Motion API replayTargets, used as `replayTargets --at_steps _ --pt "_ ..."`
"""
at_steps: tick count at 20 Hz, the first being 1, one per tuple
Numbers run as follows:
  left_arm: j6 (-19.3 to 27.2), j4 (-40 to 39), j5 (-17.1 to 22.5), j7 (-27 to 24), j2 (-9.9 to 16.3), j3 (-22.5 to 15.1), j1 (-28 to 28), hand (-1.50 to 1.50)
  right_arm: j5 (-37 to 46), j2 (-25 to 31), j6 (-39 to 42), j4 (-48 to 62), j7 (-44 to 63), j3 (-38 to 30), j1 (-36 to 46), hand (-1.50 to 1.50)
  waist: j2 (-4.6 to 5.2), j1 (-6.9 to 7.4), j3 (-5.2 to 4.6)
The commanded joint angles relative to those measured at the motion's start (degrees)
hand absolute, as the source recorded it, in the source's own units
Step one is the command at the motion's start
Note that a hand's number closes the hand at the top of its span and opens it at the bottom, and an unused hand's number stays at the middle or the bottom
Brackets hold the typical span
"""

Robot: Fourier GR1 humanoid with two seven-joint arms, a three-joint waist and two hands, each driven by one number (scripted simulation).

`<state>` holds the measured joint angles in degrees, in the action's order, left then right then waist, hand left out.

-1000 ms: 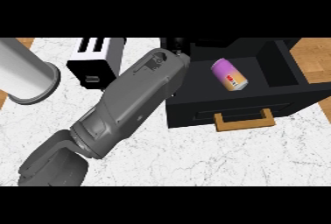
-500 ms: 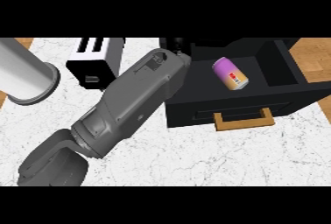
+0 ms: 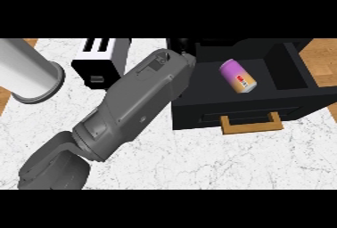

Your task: Pick up the can, place it into the drawer and close the drawer

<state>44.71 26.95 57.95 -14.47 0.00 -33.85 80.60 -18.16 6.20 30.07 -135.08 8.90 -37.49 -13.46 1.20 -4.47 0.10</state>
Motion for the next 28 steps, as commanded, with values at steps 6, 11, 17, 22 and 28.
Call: replayTargets --at_steps 6,11,17,22,28 --pt "-0.9 -0.3 1.7 -4.6 0.0 0.1 -0.2 -1.5 22.9 -1.3 0.0 -3.5 -4.8 10.1 6.2 -1.5 0.01 2.27 -0.04" --pt "0.7 4.3 3.1 -2.9 0.0 -1.5 -2.0 -1.5 37.9 -0.1 -3.0 1.4 -4.7 18.7 13.4 -1.5 -0.38 3.68 -0.08" --pt "-0.9 0.2 1.7 -0.5 0.0 1.6 1.0 -1.5 55.0 -1.0 -10.3 10.6 -8.4 28.9 20.4 -1.5 -0.57 4.61 -0.09" --pt "2.9 2.3 -0.5 1.9 0.3 1.3 0.8 -1.5 62.7 1.0 -15.0 22.4 -11.1 32.4 27.3 -1.5 -1.01 5.6 -0.09" --pt "2.7 5.8 -2.2 5.7 2.8 0.6 0.8 -1.5 72.9 2.1 -20.1 37.7 -12.6 37.3 35.9 -1.5 -1.02 6.12 -0.09"
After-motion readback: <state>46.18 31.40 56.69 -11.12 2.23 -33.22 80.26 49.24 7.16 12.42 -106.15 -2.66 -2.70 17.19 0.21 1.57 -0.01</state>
